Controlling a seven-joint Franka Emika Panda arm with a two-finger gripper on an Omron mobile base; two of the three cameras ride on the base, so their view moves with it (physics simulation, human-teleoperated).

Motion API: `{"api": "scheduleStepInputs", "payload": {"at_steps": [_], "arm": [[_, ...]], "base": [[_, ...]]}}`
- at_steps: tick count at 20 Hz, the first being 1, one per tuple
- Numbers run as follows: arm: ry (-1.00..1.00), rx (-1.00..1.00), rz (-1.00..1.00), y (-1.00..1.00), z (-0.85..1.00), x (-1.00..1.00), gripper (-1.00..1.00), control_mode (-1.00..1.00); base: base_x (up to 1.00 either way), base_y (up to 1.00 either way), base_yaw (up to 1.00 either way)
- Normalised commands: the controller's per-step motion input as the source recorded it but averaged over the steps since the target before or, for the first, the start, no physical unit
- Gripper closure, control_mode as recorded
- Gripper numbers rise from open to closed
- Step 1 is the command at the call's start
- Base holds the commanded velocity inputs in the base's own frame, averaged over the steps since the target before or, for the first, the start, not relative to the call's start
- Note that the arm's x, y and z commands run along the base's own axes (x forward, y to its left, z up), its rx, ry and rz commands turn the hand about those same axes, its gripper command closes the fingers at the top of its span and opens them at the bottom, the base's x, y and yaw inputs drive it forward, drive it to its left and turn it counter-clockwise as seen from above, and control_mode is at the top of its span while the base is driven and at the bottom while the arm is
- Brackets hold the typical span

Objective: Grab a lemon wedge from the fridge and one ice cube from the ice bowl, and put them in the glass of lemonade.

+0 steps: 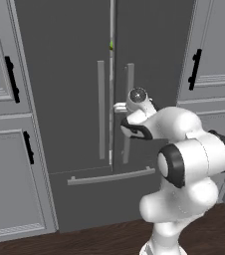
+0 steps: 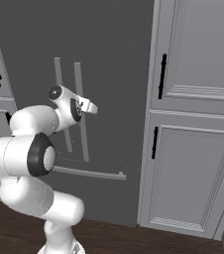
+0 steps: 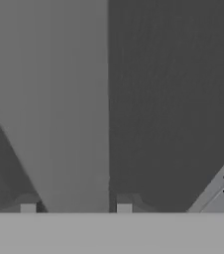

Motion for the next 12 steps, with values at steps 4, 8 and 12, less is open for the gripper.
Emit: {"api": "scheduleStepInputs", "payload": {"at_steps": [4, 8, 12], "arm": [[0.0, 0.07, -0.12, -1.0, 0.11, -0.58, 1.0, -1.0], [0.0, 0.08, -0.12, -1.0, 0.15, -0.6, 1.0, -1.0], [0.03, 0.08, -0.13, -1.0, 0.05, -0.54, 1.0, -1.0]], "base": [[0.0, 0.0, 0.0], [0.0, 0.0, 0.0], [0.0, 0.0, 0.0]]}}
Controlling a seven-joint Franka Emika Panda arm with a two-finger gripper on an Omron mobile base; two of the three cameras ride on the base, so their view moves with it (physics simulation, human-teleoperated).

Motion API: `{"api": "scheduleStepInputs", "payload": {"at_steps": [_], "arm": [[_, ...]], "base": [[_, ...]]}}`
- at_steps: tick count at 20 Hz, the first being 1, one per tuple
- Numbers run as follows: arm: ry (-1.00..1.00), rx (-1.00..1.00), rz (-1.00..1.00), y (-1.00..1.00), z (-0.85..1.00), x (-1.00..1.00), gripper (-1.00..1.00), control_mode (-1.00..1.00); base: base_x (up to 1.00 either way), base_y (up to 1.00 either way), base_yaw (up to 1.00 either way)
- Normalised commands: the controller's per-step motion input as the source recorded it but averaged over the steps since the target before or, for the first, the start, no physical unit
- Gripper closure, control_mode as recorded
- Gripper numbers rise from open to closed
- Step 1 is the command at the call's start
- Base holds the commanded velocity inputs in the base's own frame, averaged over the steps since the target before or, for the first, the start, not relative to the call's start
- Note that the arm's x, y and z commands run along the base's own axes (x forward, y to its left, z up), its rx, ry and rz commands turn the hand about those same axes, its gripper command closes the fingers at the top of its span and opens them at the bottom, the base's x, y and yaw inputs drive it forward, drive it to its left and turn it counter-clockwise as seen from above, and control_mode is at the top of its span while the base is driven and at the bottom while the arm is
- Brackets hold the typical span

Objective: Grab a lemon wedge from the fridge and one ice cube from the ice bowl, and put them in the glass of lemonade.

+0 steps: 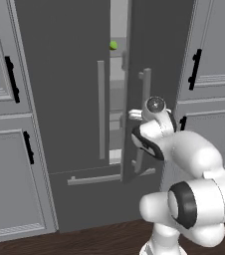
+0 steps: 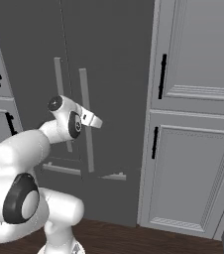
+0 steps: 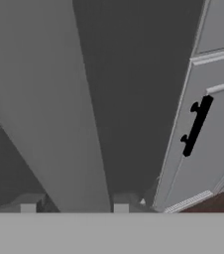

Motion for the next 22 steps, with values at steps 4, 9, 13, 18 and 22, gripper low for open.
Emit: {"api": "scheduleStepInputs", "payload": {"at_steps": [4, 9, 13, 18, 22], "arm": [[0.04, 0.11, -0.2, -1.0, 0.0, -0.47, 1.0, -1.0], [0.01, 0.14, -0.25, -1.0, 0.0, -0.45, 1.0, -1.0], [0.0, 0.18, -0.25, -1.0, 0.0, -0.6, 1.0, -1.0], [-0.04, 0.21, -0.25, -0.97, 0.0, -0.67, 1.0, -1.0], [-0.11, 0.19, -0.23, -0.95, 0.0, -0.48, 1.0, -1.0]], "base": [[0.0, 0.0, 0.0], [0.0, 0.0, 0.0], [0.0, 0.0, 0.0], [0.0, 0.0, 0.0], [0.0, 0.0, 0.0]]}}
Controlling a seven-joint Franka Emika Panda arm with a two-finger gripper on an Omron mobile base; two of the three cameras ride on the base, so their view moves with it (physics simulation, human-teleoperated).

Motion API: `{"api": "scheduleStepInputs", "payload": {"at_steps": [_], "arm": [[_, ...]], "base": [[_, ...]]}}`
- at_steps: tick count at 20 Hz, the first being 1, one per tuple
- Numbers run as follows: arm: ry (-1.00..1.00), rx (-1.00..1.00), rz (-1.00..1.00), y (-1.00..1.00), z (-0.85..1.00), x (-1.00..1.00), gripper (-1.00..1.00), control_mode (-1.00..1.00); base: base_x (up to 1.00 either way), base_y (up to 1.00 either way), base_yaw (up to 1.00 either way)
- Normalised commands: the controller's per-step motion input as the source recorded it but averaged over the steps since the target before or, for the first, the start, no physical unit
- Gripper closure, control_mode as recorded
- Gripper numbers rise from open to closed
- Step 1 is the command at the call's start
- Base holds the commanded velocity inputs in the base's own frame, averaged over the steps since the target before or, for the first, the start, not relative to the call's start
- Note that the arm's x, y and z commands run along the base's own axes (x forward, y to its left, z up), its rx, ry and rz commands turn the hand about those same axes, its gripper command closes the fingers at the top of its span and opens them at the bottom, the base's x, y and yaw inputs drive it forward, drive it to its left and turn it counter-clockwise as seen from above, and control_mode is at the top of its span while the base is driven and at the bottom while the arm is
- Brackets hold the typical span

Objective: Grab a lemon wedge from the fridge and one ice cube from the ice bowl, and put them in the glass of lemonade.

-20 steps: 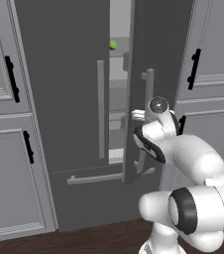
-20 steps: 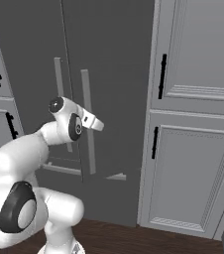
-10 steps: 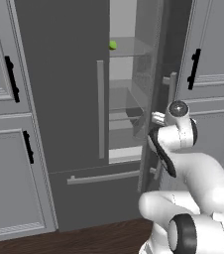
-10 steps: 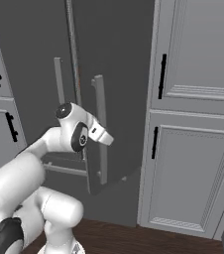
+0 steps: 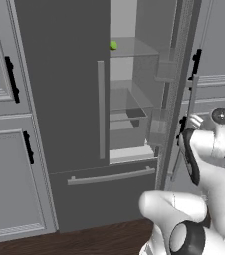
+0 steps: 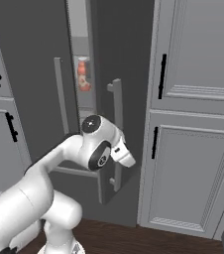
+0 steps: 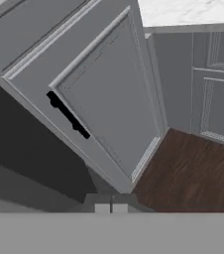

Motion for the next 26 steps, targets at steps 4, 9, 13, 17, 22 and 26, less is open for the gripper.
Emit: {"api": "scheduleStepInputs", "payload": {"at_steps": [4, 9, 13, 17, 22, 26], "arm": [[-0.14, 0.1, -0.19, -0.57, 0.07, -0.28, -1.0, -1.0], [-0.16, 0.03, -0.01, -0.24, 0.91, -0.65, -1.0, -1.0], [-0.1, -0.02, 0.11, 0.07, 1.0, -0.73, -1.0, -1.0], [0.0, -0.24, 0.27, 0.67, 1.0, -0.86, -1.0, -1.0], [0.0, -0.34, 0.3, 0.99, 0.89, -0.7, -1.0, -1.0], [0.0, -0.35, 0.05, 1.0, 0.37, -0.21, -1.0, -1.0]], "base": [[0.0, 0.0, 0.0], [0.0, 0.0, 0.0], [0.0, 0.0, 0.0], [0.0, 0.0, 0.0], [0.0, 0.0, 0.0], [0.0, 0.0, 0.0]]}}
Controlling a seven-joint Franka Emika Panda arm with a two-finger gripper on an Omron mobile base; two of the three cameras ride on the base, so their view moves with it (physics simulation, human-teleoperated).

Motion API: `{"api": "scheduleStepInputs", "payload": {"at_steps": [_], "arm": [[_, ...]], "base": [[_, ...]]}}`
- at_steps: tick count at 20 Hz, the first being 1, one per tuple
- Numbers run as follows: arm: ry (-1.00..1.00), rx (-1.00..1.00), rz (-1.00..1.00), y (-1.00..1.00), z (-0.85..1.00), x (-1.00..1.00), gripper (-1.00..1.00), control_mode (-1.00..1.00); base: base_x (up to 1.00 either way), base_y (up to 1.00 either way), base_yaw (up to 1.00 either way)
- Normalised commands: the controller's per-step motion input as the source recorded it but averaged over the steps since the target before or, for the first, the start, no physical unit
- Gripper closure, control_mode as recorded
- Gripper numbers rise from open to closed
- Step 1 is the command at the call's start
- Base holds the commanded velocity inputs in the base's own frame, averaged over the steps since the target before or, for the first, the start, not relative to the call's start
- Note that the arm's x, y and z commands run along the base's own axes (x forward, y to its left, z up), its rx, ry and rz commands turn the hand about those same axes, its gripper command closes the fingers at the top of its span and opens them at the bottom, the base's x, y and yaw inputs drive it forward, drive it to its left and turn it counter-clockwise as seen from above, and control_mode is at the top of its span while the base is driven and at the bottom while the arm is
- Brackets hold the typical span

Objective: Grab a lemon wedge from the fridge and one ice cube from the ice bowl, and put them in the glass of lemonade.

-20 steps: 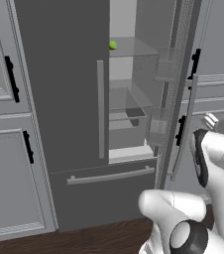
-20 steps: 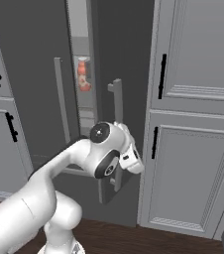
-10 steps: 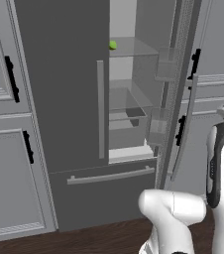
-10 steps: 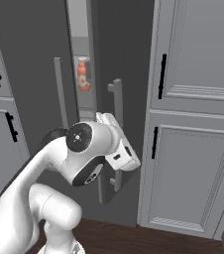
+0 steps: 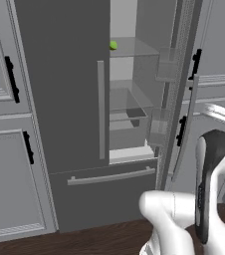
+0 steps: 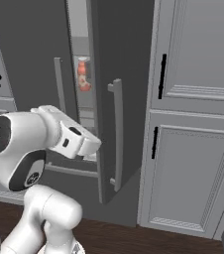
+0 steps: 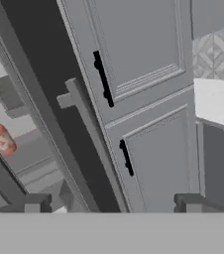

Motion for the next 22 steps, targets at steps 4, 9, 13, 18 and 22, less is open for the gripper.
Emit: {"api": "scheduleStepInputs", "payload": {"at_steps": [4, 9, 13, 18, 22], "arm": [[0.13, -0.46, 0.0, 1.0, 0.14, 0.27, -1.0, -1.0], [0.41, -0.59, -0.02, 0.95, 0.01, 0.98, -1.0, -1.0], [0.36, -0.49, -0.07, 0.62, -0.19, 0.97, -1.0, -1.0], [0.05, -0.42, -0.2, 0.09, -0.7, 1.0, -1.0, -1.0], [0.06, -0.17, -0.14, -0.03, -0.15, 0.72, -1.0, -1.0]], "base": [[0.0, 0.0, 0.0], [0.0, 0.0, 0.0], [0.0, 0.0, 0.0], [0.0, 0.0, 0.0], [0.0, 0.0, 0.0]]}}
